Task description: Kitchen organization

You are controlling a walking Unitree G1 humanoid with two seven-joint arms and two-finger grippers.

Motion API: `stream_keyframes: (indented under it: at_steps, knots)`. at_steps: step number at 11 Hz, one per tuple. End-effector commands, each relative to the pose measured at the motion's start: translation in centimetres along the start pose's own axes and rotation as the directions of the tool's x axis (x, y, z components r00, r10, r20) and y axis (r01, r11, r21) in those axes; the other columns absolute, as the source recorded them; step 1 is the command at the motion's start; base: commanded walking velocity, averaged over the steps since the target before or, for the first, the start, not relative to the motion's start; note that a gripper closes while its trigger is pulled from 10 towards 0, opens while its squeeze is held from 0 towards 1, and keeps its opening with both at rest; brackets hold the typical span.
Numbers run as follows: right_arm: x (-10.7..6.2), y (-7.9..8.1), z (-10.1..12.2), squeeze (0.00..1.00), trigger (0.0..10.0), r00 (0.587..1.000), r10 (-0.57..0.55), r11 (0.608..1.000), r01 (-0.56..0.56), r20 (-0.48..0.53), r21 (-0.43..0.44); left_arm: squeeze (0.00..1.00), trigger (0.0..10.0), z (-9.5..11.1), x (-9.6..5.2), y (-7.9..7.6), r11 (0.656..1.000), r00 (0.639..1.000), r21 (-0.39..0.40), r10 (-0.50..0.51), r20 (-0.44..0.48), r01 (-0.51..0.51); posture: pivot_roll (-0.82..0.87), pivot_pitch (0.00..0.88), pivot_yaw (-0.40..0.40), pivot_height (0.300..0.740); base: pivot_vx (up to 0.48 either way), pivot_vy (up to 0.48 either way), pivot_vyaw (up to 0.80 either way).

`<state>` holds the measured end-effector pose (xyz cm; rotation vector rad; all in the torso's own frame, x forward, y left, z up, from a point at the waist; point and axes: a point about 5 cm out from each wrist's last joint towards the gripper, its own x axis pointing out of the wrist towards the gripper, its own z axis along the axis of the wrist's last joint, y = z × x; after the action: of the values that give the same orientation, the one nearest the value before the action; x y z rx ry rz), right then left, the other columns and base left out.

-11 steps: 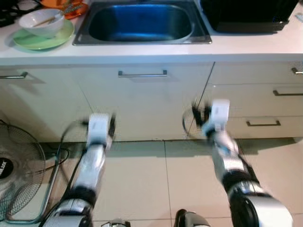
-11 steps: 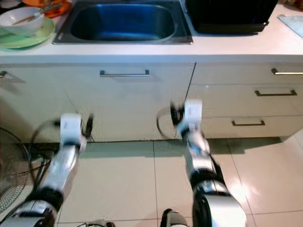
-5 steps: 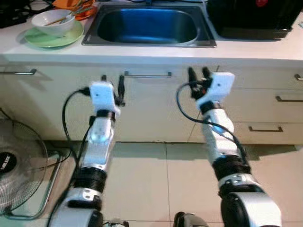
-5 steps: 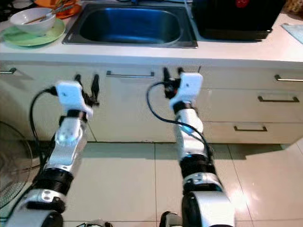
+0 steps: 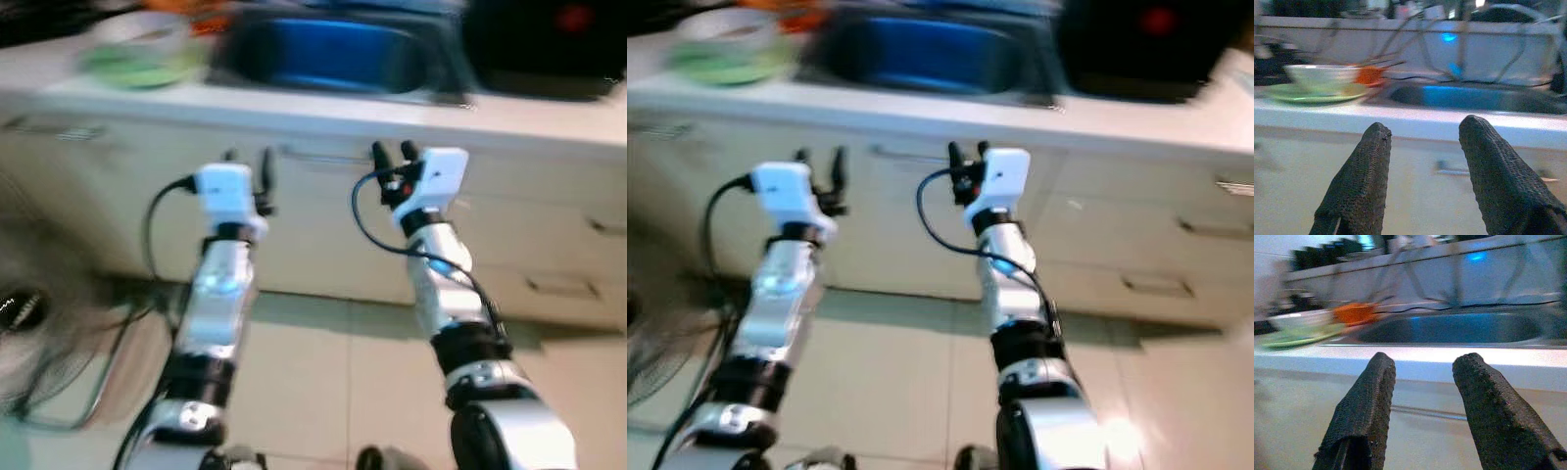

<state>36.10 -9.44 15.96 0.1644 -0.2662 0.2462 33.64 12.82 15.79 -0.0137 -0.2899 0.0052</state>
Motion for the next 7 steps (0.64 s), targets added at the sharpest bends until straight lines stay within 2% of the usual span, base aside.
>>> stream_keyframes:
  at_steps: [1,4,6,7]
  knots:
    - [-0.07,-0.39,0.07,0.0,10.0,1.0,-0.017,1.0,0.017,-0.002,0.017,0.0,10.0,0.53,0.02,-0.4,1.0,1.0,-0.005,-0.001,0.012,0.001,0.05,0.0,0.0,0.74,0.0,0.0,0.0]
    - [-0.18,-0.42,-0.13,0.0,10.0,1.0,-0.017,1.0,0.017,-0.022,0.007,0.0,10.0,0.62,-0.02,-0.59,1.0,1.0,-0.002,-0.005,-0.001,0.005,0.04,0.0,0.0,0.74,0.0,0.0,0.0]
    - [-0.18,-0.62,-0.03,0.0,10.0,1.0,-0.019,1.0,0.019,-0.021,0.0,0.0,10.0,0.7,0.08,-0.39,1.0,1.0,-0.006,0.008,-0.009,-0.008,0.04,0.0,-0.001,0.74,0.251,0.0,0.63]
    - [-0.17,-0.64,-0.06,0.0,10.0,0.999,-0.025,1.0,0.026,-0.022,0.013,0.0,10.0,0.67,0.06,-0.24,1.0,1.0,-0.004,0.013,-0.012,-0.013,0.04,0.0,0.0,0.74,0.262,0.0,0.0]
